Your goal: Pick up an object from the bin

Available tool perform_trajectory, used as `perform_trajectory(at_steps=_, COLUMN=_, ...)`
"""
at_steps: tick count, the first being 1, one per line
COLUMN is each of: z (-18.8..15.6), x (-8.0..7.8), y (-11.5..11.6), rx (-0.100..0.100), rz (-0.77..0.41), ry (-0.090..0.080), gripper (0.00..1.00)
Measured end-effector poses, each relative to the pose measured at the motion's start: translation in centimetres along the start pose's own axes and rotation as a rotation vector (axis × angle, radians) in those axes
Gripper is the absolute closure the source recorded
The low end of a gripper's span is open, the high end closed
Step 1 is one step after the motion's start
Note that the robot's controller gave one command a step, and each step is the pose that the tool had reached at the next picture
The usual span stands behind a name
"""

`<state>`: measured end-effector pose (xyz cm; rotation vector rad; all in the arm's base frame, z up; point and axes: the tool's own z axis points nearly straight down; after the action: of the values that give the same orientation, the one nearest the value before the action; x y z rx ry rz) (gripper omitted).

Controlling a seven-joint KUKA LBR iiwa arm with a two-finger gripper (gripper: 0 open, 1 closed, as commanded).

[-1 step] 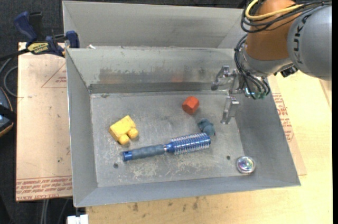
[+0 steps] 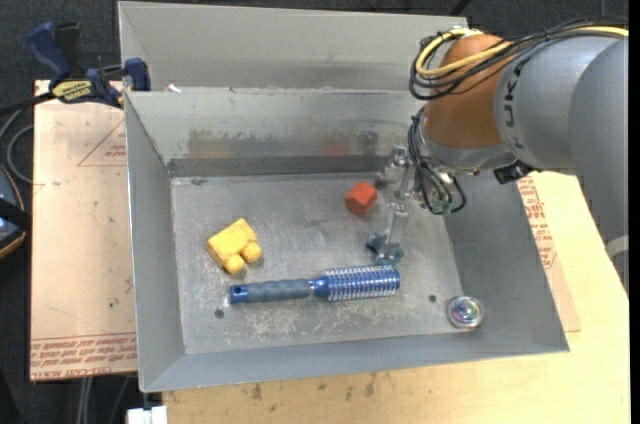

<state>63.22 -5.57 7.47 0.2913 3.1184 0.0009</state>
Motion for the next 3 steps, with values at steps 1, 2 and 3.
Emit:
perform_trajectory(at_steps=1, z=-0.2, x=2.0, y=5.1, rx=-0.001, rz=0.092, ry=-0.006, gripper=0.0)
perform_trajectory(at_steps=2, z=0.0, x=2.3, y=2.8, rx=-0.005, rz=0.219, ry=-0.005, gripper=0.0)
perform_trajectory(at_steps=3, z=-0.1, x=2.2, y=2.6, rx=-0.002, rz=0.22, ry=-0.009, gripper=1.0)
